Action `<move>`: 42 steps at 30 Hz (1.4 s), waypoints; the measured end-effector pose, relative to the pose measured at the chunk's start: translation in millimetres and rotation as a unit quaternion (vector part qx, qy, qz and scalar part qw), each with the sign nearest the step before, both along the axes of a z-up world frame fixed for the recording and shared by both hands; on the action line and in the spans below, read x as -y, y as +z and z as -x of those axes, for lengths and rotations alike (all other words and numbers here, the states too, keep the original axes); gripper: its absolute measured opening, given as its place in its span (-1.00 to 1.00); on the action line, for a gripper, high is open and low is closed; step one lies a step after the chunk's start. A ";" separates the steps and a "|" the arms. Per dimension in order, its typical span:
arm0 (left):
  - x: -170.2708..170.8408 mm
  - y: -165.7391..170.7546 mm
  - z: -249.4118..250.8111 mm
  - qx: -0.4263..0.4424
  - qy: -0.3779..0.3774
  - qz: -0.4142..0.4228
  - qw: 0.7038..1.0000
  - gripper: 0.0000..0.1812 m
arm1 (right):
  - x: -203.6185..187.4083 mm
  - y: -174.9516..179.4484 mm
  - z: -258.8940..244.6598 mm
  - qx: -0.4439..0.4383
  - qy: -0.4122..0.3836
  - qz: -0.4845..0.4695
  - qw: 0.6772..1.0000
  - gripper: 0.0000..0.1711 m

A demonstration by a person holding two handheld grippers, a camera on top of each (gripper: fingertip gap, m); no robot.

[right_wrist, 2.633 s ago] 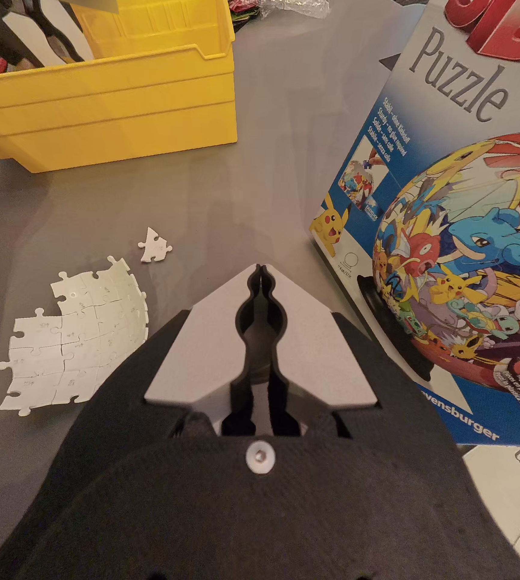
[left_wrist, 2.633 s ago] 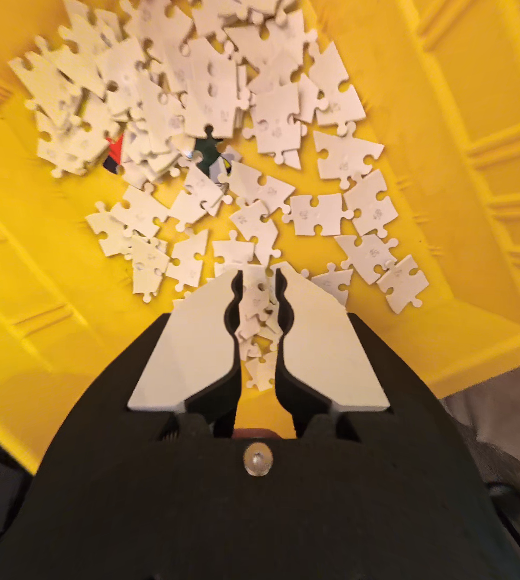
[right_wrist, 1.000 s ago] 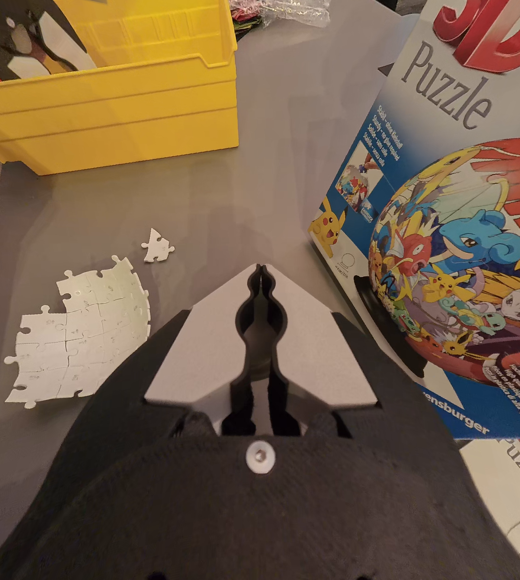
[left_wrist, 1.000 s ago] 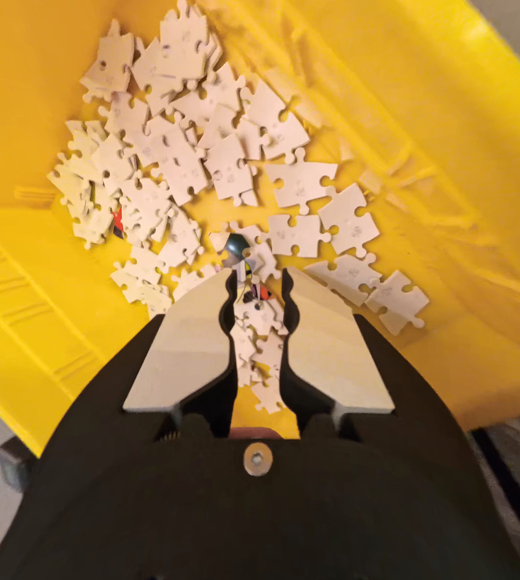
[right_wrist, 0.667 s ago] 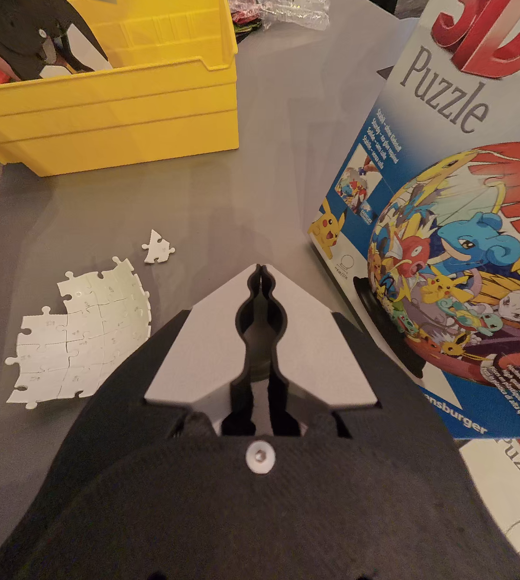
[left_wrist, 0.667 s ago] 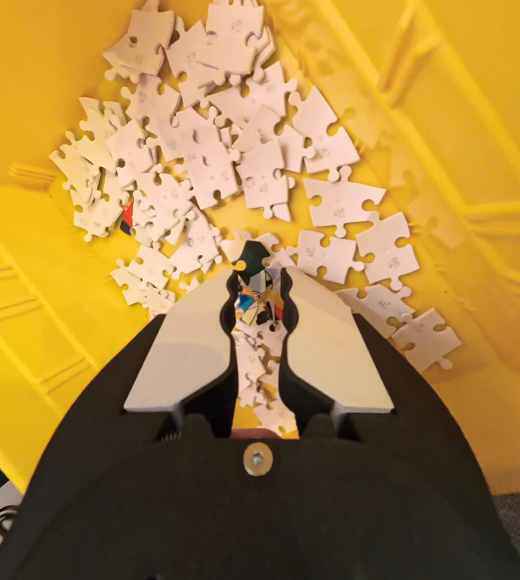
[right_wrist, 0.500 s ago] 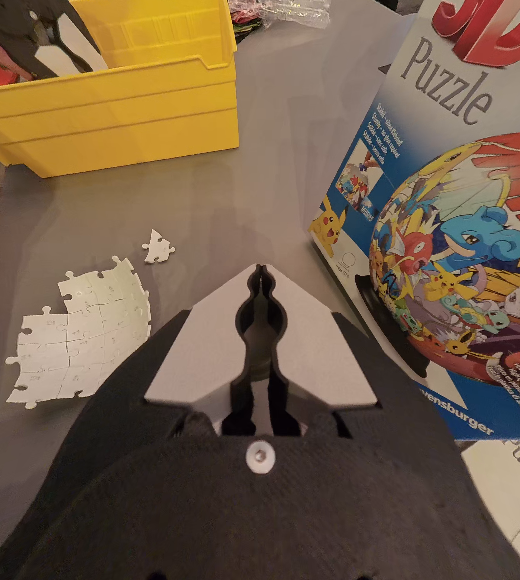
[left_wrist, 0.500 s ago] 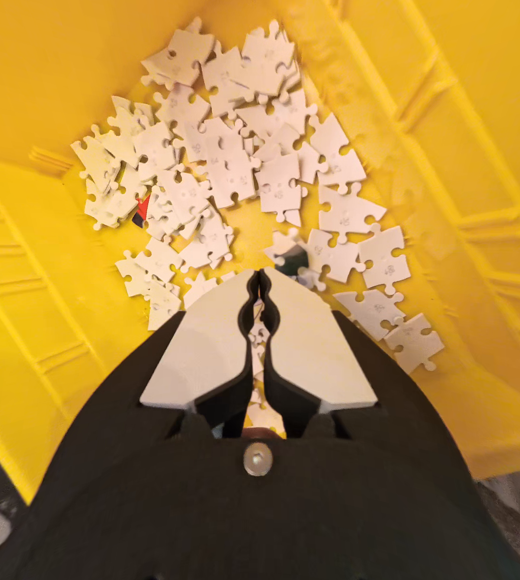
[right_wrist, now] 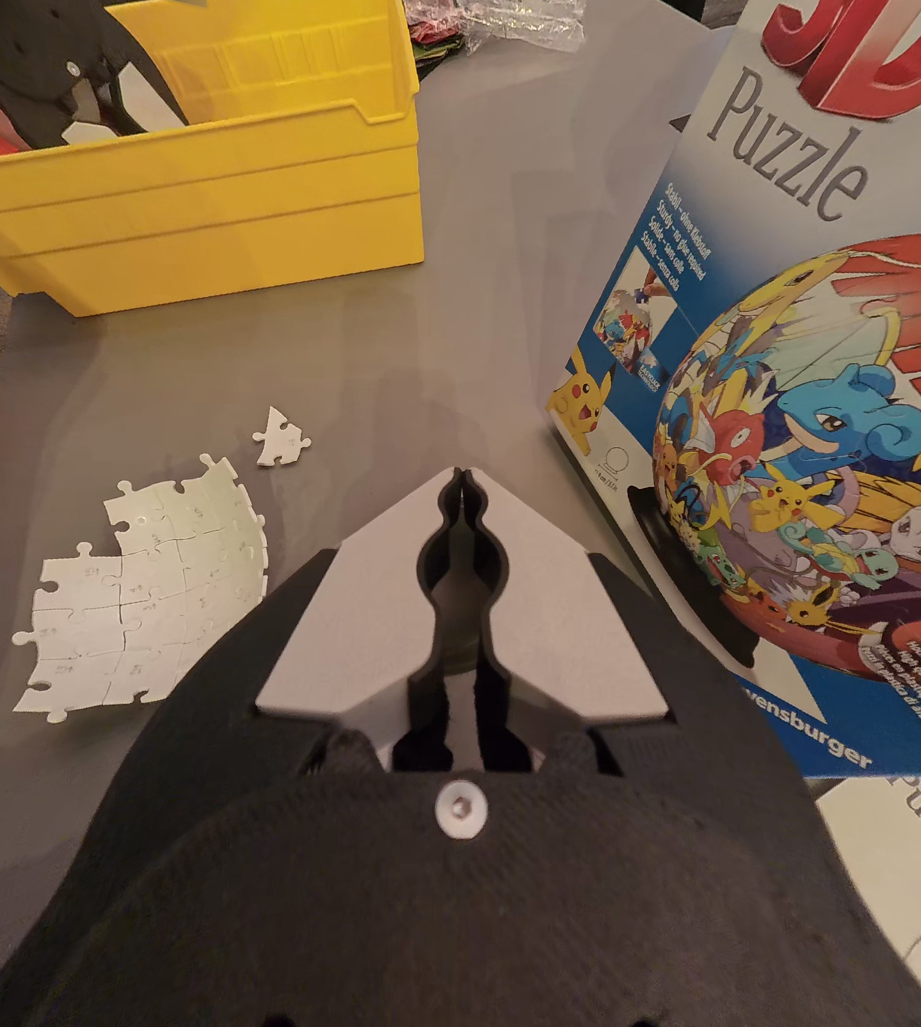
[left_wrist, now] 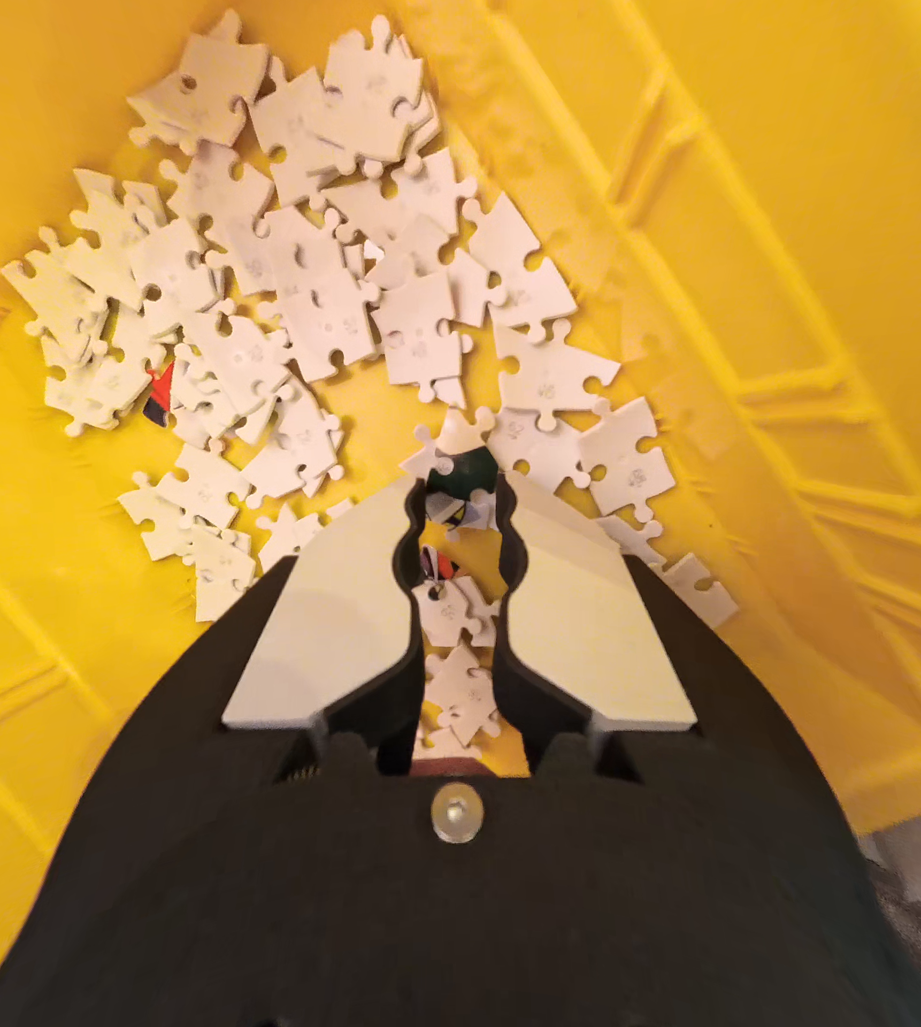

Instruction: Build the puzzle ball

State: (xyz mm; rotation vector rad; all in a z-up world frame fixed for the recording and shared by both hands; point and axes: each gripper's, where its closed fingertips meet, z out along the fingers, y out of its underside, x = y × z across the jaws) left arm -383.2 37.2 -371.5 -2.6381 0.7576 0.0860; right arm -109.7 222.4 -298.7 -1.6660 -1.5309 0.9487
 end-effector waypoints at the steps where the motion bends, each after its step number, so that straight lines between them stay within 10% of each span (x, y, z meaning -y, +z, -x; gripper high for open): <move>1: 0.7 0.1 0.4 -0.005 -0.003 0.002 1.000 -0.74 | -0.4 0.6 -0.4 -0.001 -0.001 0.001 1.000 -1.00; 10: -17.8 49.1 -11.5 0.202 0.055 -0.121 0.970 -0.75 | -1.2 0.5 -1.4 -0.002 -0.002 0.002 1.000 -1.00; 17: -12.9 179.9 -5.3 0.606 0.045 -0.324 0.725 -0.75 | 0.0 1.7 -0.8 -0.003 0.000 0.001 1.000 -1.00; 24: 4.2 206.7 10.6 0.674 0.028 -0.370 0.639 -0.75 | 0.1 3.6 -1.4 -0.006 0.001 0.002 1.000 -1.00; 30: 5.3 202.3 8.6 0.655 0.025 -0.364 0.662 -0.76 | -0.2 4.0 -1.8 -0.006 0.000 0.002 1.000 -1.00; 42: -1.6 120.2 -3.9 0.361 0.038 -0.217 0.906 -0.75 | 1.7 1.4 -0.8 -0.003 0.005 0.005 1.000 -1.00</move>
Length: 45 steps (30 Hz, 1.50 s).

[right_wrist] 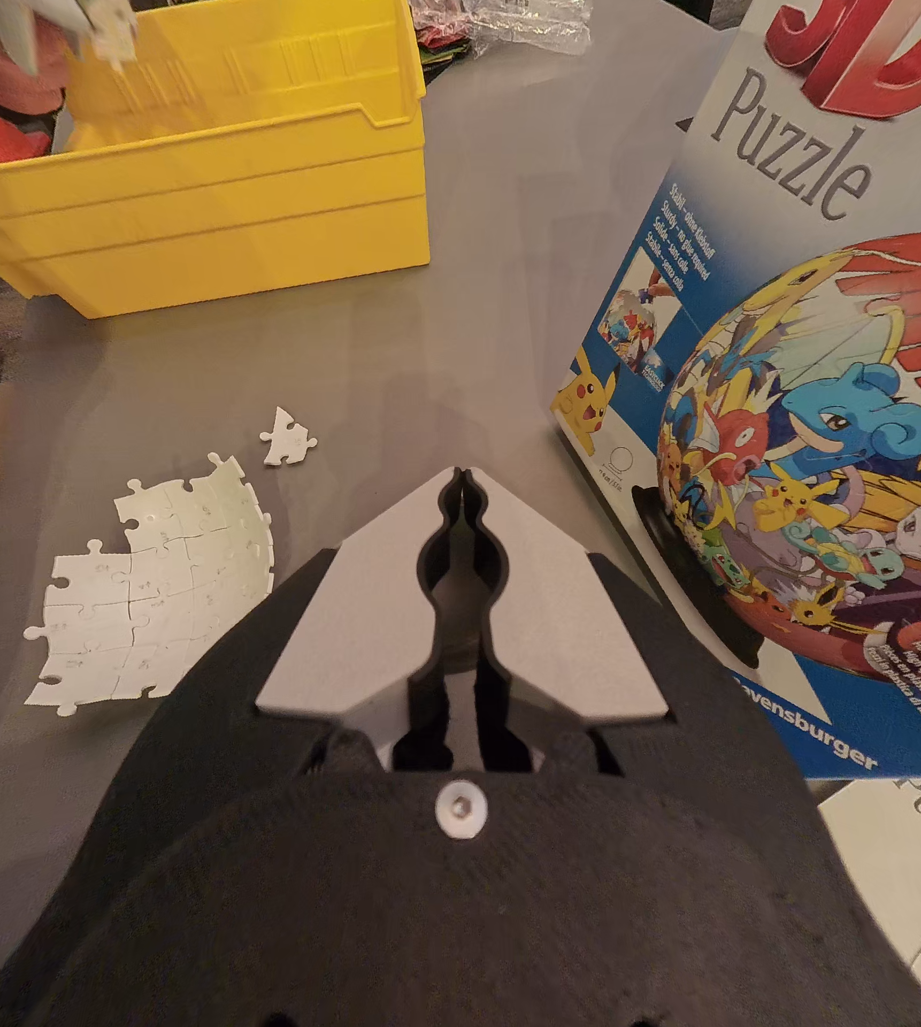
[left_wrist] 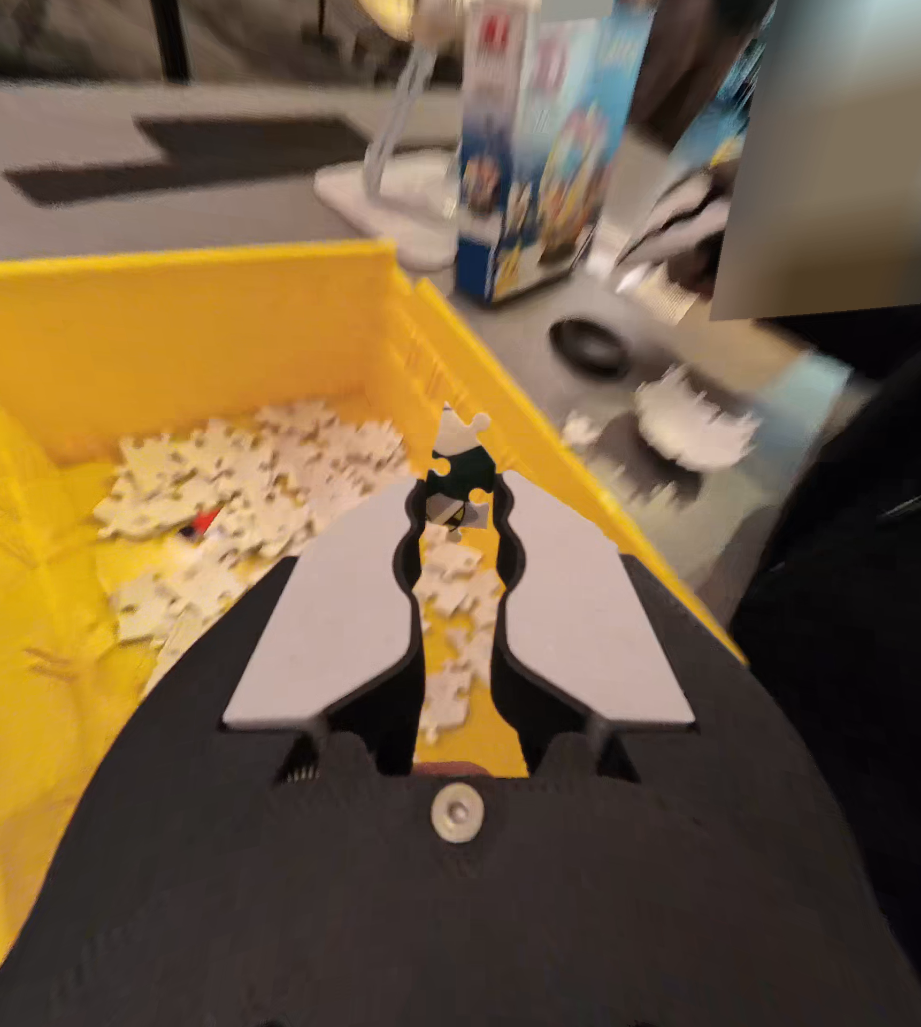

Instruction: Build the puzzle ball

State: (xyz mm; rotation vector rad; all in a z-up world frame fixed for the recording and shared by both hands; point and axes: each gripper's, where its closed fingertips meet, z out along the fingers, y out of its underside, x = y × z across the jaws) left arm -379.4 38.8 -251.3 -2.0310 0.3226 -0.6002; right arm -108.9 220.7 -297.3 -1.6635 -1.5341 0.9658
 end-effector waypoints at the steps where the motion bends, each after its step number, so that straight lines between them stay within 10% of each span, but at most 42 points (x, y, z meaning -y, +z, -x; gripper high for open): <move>1: 0.7 -17.8 2.1 -0.060 0.001 0.035 0.998 -0.75 | 0.1 0.2 0.1 0.000 0.000 0.000 1.000 -1.00; 6: 25.6 -92.9 4.9 -0.231 -0.050 0.224 0.945 -0.68 | 0.9 1.0 0.1 0.000 0.002 -0.001 1.000 -1.00; 13: -23.0 -72.8 27.6 -0.216 0.039 0.160 0.962 -0.52 | 0.1 0.8 -0.3 -0.002 0.001 0.000 1.000 -1.00; 20: -57.7 -120.4 53.1 -0.308 0.066 0.224 0.922 -0.51 | -0.2 0.1 -1.0 -0.001 0.001 0.001 1.000 -1.00; 25: -58.7 -120.3 45.7 -0.320 0.046 0.212 0.922 -0.97 | -1.8 0.2 -2.2 -0.002 -0.001 0.002 1.000 -1.00; 32: -15.2 -108.9 25.3 -0.267 0.011 0.230 0.936 -0.98 | -2.2 -3.9 -2.4 0.000 0.000 0.009 1.000 -1.00; 45: -53.9 -123.4 39.7 -0.303 0.013 0.210 0.929 -0.44 | 0.5 -1.4 -0.7 -0.001 0.005 0.006 1.000 -1.00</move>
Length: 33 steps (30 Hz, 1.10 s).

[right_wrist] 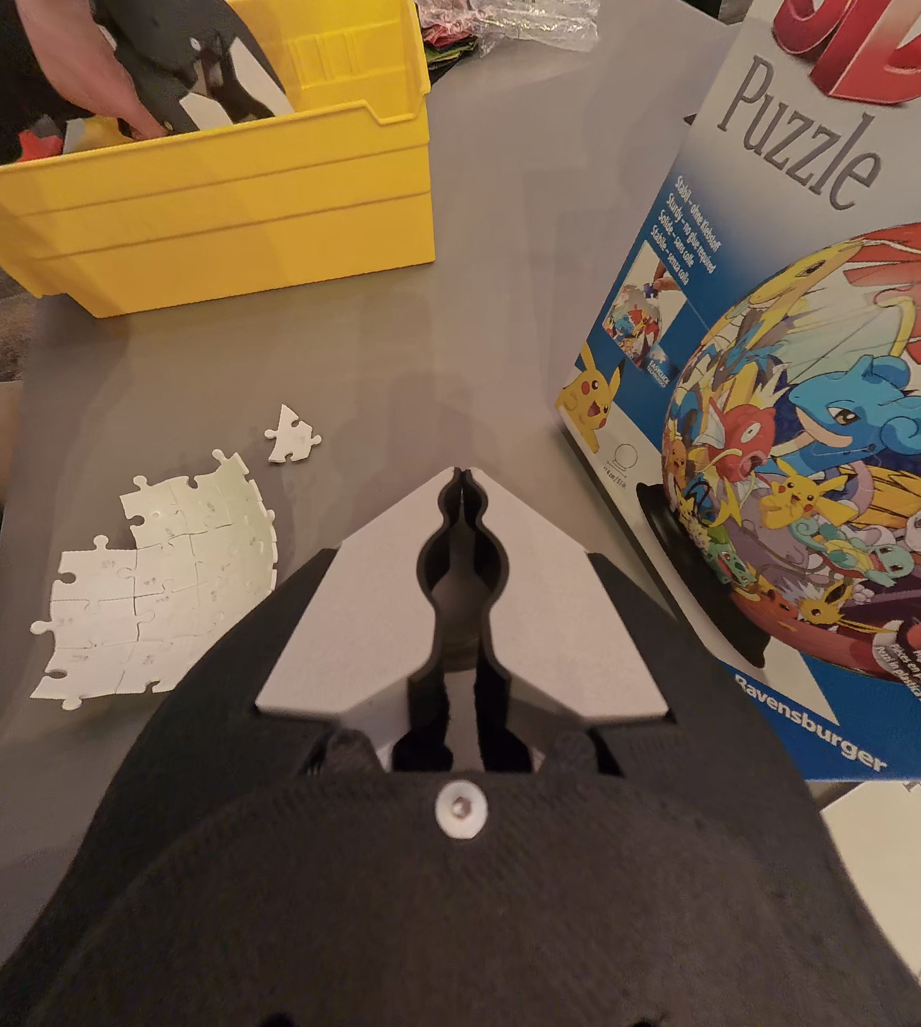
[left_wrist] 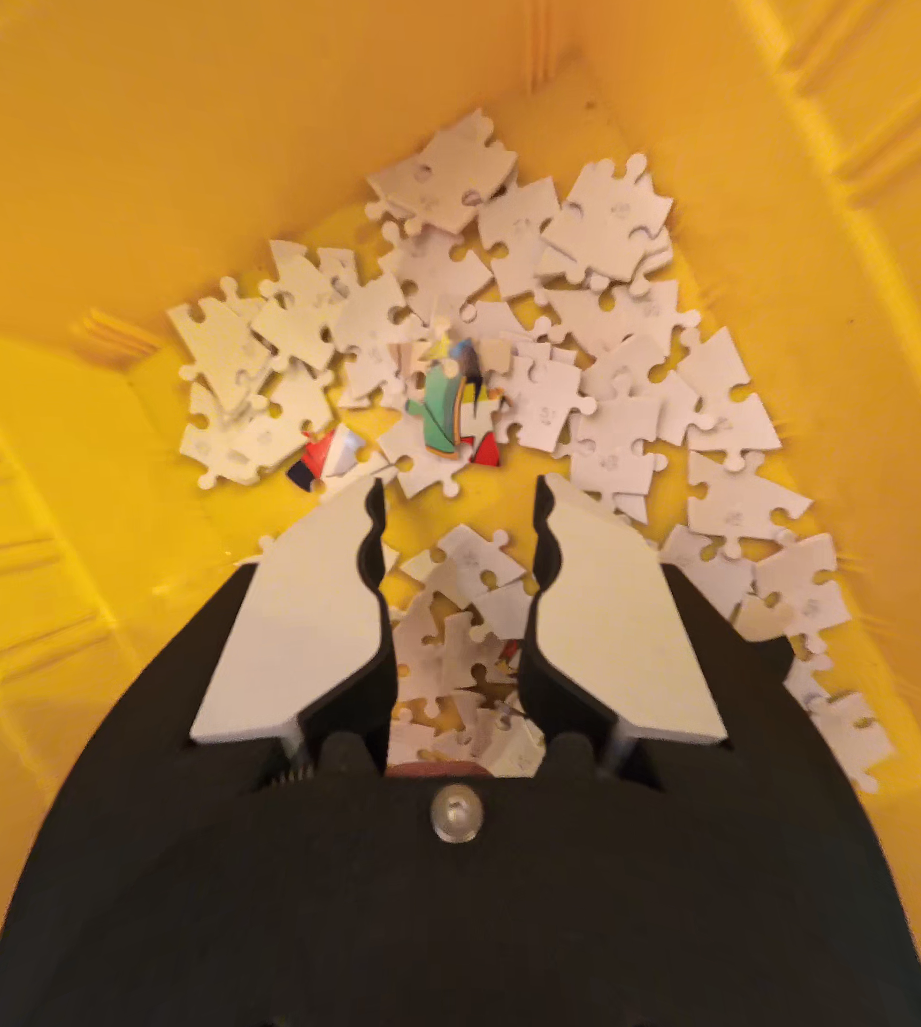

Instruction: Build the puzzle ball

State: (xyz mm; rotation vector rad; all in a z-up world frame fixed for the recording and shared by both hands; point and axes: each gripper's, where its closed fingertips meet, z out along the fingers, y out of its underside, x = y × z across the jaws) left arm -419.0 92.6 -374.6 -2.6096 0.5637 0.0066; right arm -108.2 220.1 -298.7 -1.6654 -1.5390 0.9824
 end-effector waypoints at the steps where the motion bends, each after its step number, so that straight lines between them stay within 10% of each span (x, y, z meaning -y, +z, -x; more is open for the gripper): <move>1: 3.4 -1.5 -4.2 0.010 -0.007 0.015 1.000 -0.54 | -0.4 0.0 -0.3 0.000 -0.001 0.000 1.000 -1.00; 5: 31.1 1.4 -28.1 0.029 -0.066 0.058 0.996 -0.63 | -2.9 -1.2 -2.1 -0.001 -0.004 0.004 1.000 -1.00; 11: -14.3 19.8 24.8 -0.002 0.114 -0.036 0.993 -0.60 | -0.4 -3.6 -0.4 -0.001 0.001 0.009 1.000 -1.00; 33: -10.2 -1.8 29.0 0.048 0.195 -0.013 0.979 -0.70 | -3.8 2.0 -4.5 -0.013 -0.005 0.013 1.000 -1.00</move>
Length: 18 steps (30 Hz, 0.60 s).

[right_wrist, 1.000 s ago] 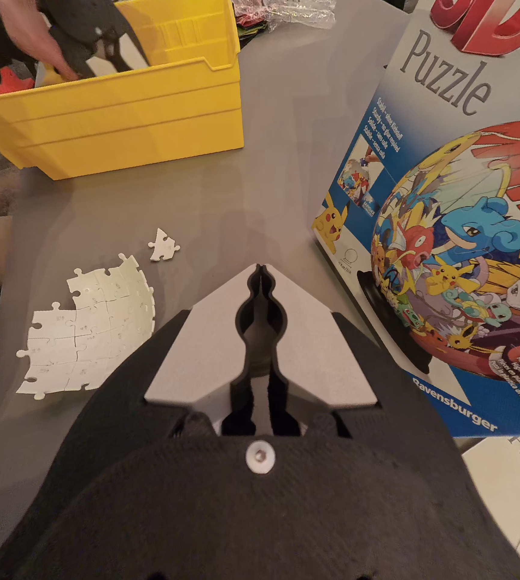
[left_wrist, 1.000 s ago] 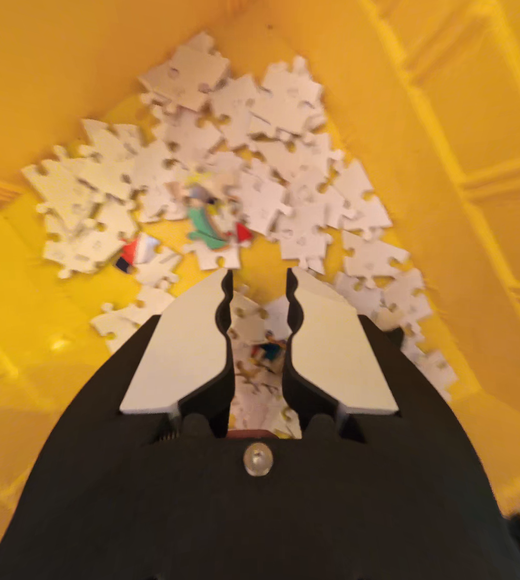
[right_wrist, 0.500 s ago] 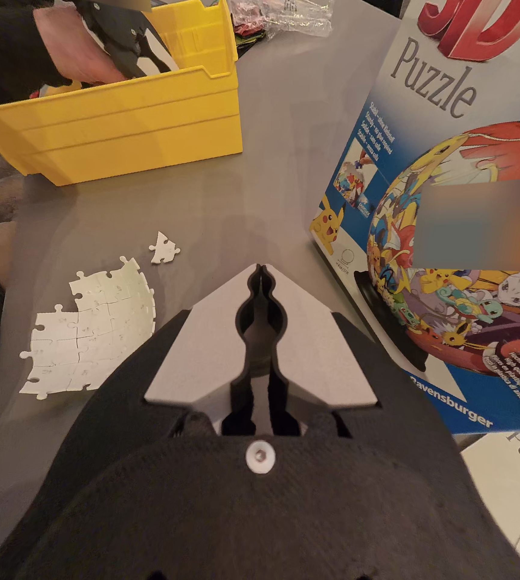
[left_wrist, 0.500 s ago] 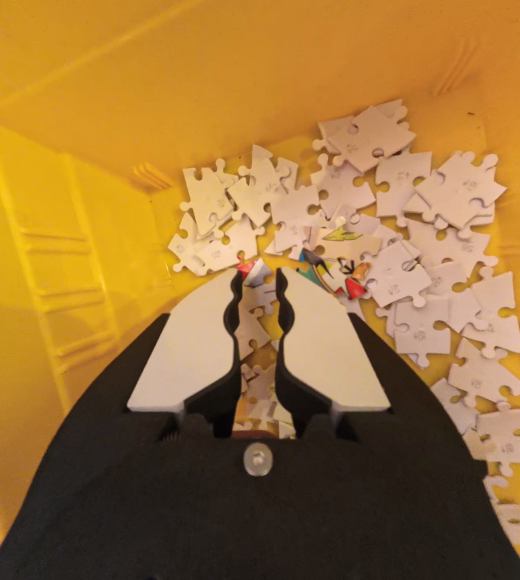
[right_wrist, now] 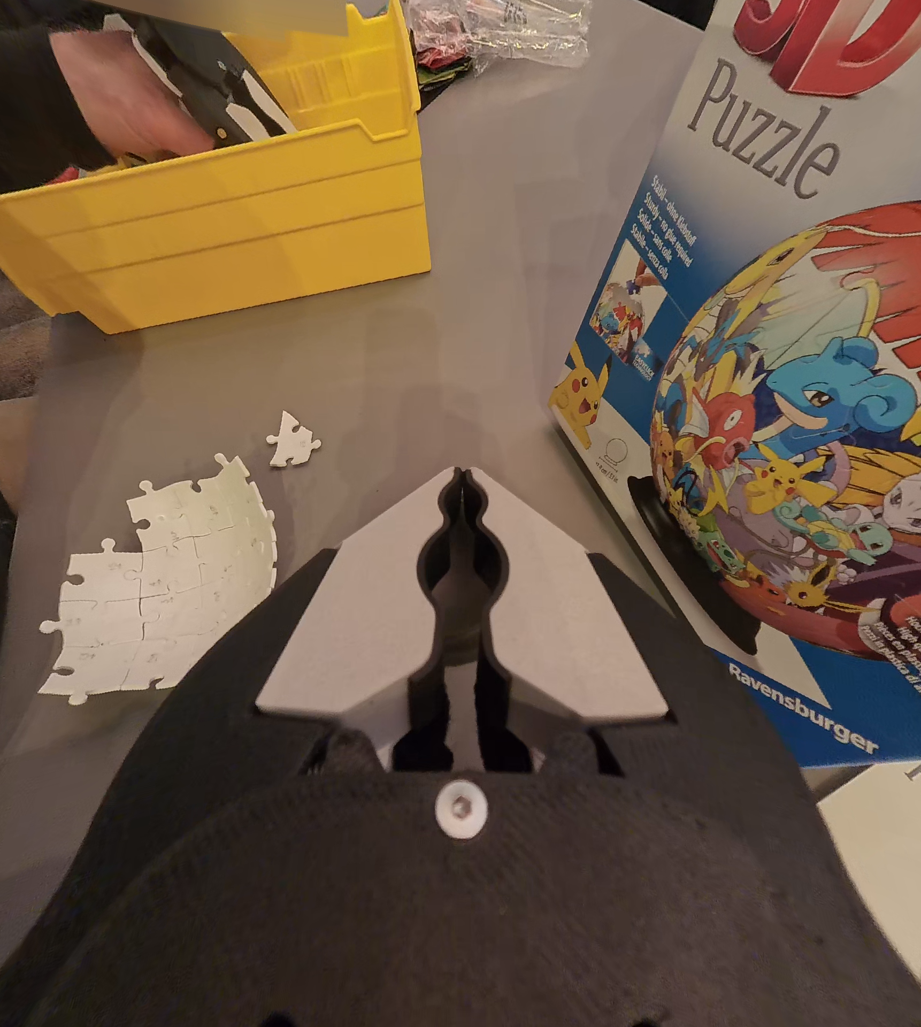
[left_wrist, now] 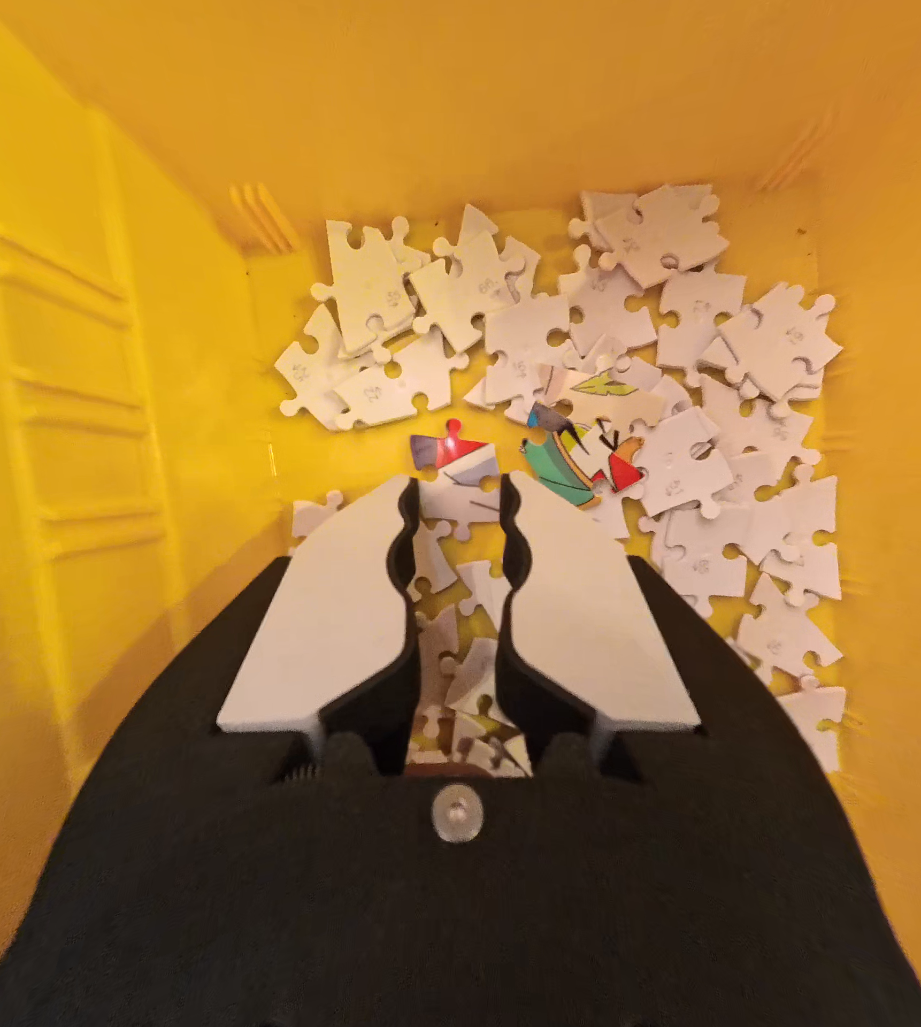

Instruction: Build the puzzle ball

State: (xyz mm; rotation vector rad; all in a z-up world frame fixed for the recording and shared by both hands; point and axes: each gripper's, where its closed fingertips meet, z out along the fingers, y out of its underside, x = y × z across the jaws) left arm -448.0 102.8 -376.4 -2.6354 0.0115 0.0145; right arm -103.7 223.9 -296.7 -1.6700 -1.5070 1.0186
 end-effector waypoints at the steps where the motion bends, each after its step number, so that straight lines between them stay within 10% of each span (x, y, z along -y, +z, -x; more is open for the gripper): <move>1: -0.1 0.1 0.1 -0.002 -0.003 -0.004 1.000 -0.70 | 0.1 -0.2 0.0 0.000 0.000 0.001 1.000 -1.00; 12: -3.0 28.8 -6.0 0.023 -0.012 -0.090 0.996 -0.71 | -0.8 0.2 -0.5 -0.001 -0.001 0.001 1.000 -1.00; 18: -7.2 112.3 -38.5 0.223 -0.052 -0.310 0.923 -0.71 | 0.2 -0.5 0.3 -0.001 0.000 0.003 1.000 -1.00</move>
